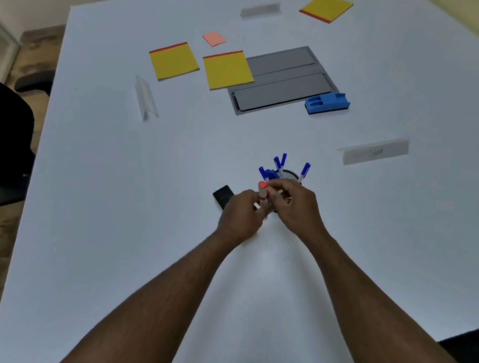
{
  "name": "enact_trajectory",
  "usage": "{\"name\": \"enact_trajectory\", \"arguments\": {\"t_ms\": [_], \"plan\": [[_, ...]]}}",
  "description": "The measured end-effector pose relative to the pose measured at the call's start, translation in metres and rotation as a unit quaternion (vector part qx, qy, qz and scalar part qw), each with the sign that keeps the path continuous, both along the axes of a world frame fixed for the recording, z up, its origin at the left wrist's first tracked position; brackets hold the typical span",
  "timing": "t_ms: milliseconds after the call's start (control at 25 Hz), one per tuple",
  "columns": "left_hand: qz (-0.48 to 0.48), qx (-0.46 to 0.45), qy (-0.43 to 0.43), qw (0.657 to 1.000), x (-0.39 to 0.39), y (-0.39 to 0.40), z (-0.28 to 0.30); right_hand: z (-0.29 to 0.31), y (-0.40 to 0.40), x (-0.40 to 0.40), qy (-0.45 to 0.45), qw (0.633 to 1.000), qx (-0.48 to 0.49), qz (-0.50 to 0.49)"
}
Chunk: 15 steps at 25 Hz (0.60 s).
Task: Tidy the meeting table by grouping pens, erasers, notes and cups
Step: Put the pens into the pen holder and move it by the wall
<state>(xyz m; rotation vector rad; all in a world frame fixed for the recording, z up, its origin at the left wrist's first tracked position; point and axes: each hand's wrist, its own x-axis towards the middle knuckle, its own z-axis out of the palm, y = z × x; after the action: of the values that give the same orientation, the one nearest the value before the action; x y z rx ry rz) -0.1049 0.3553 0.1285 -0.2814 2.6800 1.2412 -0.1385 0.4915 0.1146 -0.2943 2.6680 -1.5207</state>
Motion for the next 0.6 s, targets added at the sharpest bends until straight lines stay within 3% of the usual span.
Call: {"name": "enact_trajectory", "arguments": {"t_ms": [200,320,440,600], "plan": [[-0.045,-0.036,0.012,0.998,-0.014,0.009,-0.007,0.005,0.005,-0.004,-0.091,0.994,-0.067,-0.004],[-0.078,-0.040,0.003,0.996,-0.020,0.010,-0.015,0.009,0.011,-0.013,-0.035,0.995,-0.062,-0.069],[-0.143,-0.136,-0.042,0.979,-0.023,0.005,-0.032,0.014,0.021,-0.029,0.059,0.978,-0.058,-0.189],[-0.204,-0.207,-0.060,0.955,-0.020,-0.001,-0.049,0.003,0.018,-0.040,0.079,0.986,0.004,-0.149]]}}
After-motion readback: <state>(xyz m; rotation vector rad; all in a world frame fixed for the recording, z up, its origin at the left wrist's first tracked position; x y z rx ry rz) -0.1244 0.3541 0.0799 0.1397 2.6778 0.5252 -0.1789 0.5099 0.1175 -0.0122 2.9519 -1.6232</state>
